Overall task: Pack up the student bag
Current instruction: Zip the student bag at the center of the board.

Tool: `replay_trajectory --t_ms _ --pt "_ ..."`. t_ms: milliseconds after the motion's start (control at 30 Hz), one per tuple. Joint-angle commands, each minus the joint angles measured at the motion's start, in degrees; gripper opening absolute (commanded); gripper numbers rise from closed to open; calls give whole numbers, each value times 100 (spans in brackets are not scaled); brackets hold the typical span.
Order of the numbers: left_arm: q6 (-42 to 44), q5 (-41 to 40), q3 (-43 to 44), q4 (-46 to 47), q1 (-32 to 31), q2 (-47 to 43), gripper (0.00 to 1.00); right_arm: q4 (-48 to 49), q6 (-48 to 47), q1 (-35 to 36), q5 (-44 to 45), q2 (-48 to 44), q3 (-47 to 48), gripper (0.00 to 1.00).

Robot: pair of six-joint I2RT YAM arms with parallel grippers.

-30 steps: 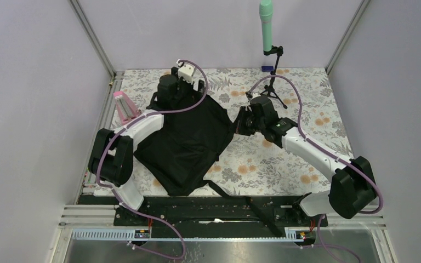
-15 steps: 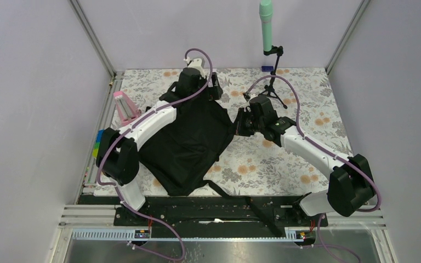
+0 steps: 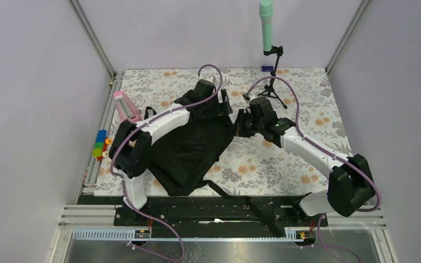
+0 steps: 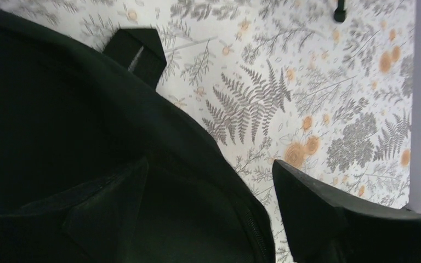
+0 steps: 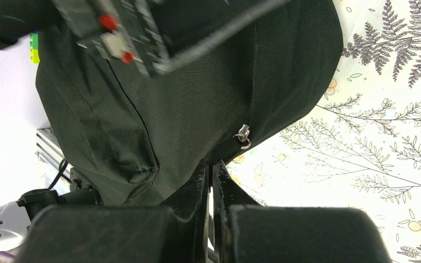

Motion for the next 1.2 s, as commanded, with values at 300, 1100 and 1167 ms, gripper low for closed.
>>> replay_trajectory --t_ms 300,1100,1167 --pt "-115 484 318 -145 -266 247 15 235 -186 -22 32 -150 -75 0" --pt "-504 -276 240 1451 398 -369 0 956 718 918 81 -625 -1046 0" --pt "-496 -238 318 1421 487 -353 0 989 806 1068 152 -639 -1070 0"
